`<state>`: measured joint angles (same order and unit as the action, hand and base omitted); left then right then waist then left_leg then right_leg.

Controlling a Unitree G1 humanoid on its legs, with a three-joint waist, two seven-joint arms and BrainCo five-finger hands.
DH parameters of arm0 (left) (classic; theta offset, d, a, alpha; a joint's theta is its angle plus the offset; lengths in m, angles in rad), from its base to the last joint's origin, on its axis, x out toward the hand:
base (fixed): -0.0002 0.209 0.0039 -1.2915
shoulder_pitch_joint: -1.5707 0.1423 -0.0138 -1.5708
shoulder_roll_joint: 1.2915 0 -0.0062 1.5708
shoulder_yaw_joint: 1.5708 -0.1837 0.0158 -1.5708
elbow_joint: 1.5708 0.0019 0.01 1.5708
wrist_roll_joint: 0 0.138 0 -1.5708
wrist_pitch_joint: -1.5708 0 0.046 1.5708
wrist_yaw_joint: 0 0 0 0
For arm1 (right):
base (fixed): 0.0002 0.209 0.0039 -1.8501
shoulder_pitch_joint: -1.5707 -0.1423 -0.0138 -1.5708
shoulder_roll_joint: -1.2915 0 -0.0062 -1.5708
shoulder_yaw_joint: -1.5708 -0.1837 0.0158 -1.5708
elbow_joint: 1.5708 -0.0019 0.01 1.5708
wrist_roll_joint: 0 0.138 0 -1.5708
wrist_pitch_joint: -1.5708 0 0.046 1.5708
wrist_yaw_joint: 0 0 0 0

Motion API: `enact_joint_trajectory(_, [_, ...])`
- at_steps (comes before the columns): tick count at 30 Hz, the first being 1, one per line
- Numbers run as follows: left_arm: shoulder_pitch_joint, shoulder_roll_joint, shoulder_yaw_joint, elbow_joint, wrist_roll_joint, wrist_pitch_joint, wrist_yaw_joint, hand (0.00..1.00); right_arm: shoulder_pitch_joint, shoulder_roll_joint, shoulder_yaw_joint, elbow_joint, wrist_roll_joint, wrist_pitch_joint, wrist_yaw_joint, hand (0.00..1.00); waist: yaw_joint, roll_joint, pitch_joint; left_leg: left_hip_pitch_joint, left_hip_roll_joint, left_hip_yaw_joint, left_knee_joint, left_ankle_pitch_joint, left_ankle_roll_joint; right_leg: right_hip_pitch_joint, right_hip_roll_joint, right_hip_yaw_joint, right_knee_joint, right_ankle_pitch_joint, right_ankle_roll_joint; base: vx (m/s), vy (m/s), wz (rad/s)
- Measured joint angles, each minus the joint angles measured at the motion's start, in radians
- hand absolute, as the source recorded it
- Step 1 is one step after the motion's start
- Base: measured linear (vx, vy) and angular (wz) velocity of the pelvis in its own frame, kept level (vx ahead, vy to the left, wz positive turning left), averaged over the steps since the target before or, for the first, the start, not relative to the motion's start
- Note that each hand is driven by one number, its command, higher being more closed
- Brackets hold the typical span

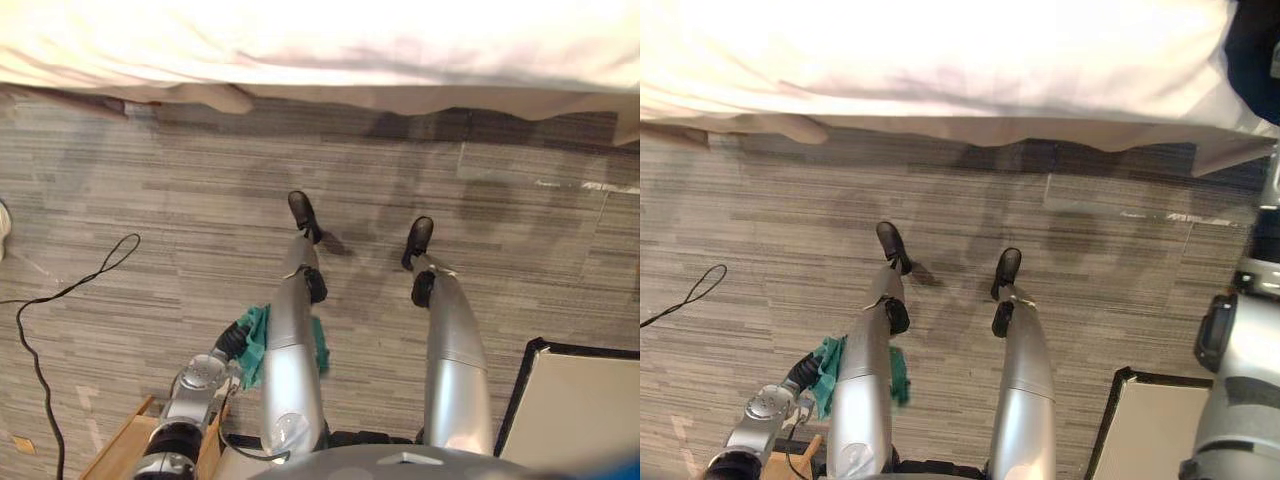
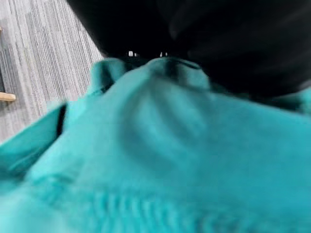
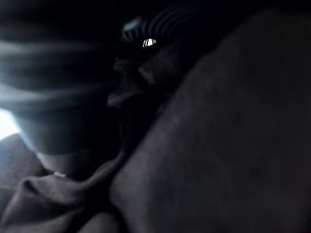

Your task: Tidy the bed and pick cloth on bed and put in laundry

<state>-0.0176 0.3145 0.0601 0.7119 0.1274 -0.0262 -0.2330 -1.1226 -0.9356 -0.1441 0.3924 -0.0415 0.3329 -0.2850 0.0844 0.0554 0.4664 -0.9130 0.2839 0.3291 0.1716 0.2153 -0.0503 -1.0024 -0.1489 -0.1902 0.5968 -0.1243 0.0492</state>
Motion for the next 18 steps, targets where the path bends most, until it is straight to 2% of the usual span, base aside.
enact_joint_trajectory(3, [-0.001, 0.000, -0.010, 0.029, 0.000, -0.028, 0.000, 1.00, 0.030, 0.014, -0.012, 0.036, 0.052, -0.066, 0.000, 1.00, 0.002, -0.014, -0.007, 0.022, 0.001, 0.017, -0.011, 0.014, 0.001, 0.004, -0.001, 0.011, 0.008, -0.001, -0.001, 0.06, -0.085, -0.03])
enact_joint_trajectory(5, [-0.001, -0.002, -0.010, 0.034, 0.000, -0.045, 0.005, 1.00, 0.098, 0.058, -0.058, 0.038, 0.148, -0.133, -0.005, 1.00, 0.001, -0.017, -0.009, 0.056, -0.001, 0.018, -0.012, 0.023, 0.003, 0.038, -0.001, 0.010, 0.009, -0.007, -0.007, 0.09, -0.109, 0.03])
enact_joint_trajectory(6, [-0.001, -0.002, -0.010, 0.038, 0.000, -0.049, 0.009, 1.00, 0.122, 0.073, -0.074, 0.035, 0.167, -0.150, -0.006, 1.00, 0.001, -0.020, -0.014, 0.063, -0.001, 0.018, -0.012, 0.022, 0.003, 0.044, -0.001, 0.010, 0.010, -0.011, -0.007, 0.07, -0.097, 0.06])
enact_joint_trajectory(8, [0.000, -0.013, -0.008, 0.059, 0.001, -0.049, 0.022, 1.00, 0.256, 0.169, -0.144, 0.026, 0.279, -0.259, -0.006, 1.00, 0.002, -0.031, -0.047, 0.095, -0.001, 0.017, -0.012, 0.018, -0.001, 0.077, 0.000, 0.010, 0.010, -0.022, -0.009, 0.07, -0.101, 0.06])
enact_joint_trajectory(9, [0.000, -0.015, -0.008, 0.059, 0.001, -0.049, 0.024, 1.00, 0.285, 0.190, -0.153, 0.023, 0.302, -0.282, -0.006, 1.00, 0.001, -0.033, -0.052, 0.103, -0.001, 0.017, -0.011, 0.017, -0.002, 0.089, 0.000, 0.010, 0.009, -0.024, -0.010, 0.08, -0.097, 0.05])
enact_joint_trajectory(11, [0.009, -0.027, -0.007, 0.070, 0.007, -0.045, 0.046, 1.00, 0.426, 0.313, -0.181, -0.004, 0.365, -0.390, -0.005, 1.00, -0.004, -0.048, -0.068, 0.160, -0.001, 0.019, -0.008, 0.002, -0.009, 0.146, 0.001, 0.010, 0.005, -0.036, -0.010, 0.07, -0.106, 0.02])
enact_joint_trajectory(13, [0.016, -0.028, -0.006, 0.070, 0.022, -0.044, 0.050, 1.00, 0.498, 0.390, -0.190, -0.009, 0.392, -0.441, 0.000, 1.00, -0.006, -0.052, -0.077, 0.186, 0.000, 0.019, 0.006, -0.014, -0.012, 0.179, 0.002, 0.014, 0.001, -0.044, -0.007, 0.05, -0.078, -0.02])
enact_joint_trajectory(14, [0.025, -0.030, 0.000, 0.070, 0.034, -0.043, 0.053, 1.00, 0.586, 0.477, -0.189, -0.003, 0.392, -0.480, 0.008, 1.00, -0.010, -0.056, -0.089, 0.216, 0.004, 0.021, 0.022, -0.035, -0.016, 0.217, 0.004, 0.015, -0.005, -0.048, -0.005, 0.05, -0.065, -0.02])
enact_joint_trajectory(15, [0.029, -0.031, 0.000, 0.070, 0.043, -0.043, 0.056, 1.00, 0.614, 0.504, -0.185, -0.001, 0.393, -0.484, 0.011, 1.00, -0.011, -0.057, -0.096, 0.222, 0.005, 0.022, 0.027, -0.041, -0.017, 0.225, 0.004, 0.015, -0.007, -0.049, -0.004, 0.07, -0.047, -0.04])
enact_joint_trajectory(18, [0.042, -0.040, 0.000, 0.070, 0.097, -0.031, 0.062, 1.00, 0.792, 0.715, -0.155, 0.039, 0.432, -0.534, 0.030, 1.00, -0.012, -0.056, -0.100, 0.335, 0.009, 0.050, 0.041, -0.073, -0.019, 0.342, 0.009, 0.033, -0.037, -0.052, -0.001, 0.09, -0.028, -0.12])
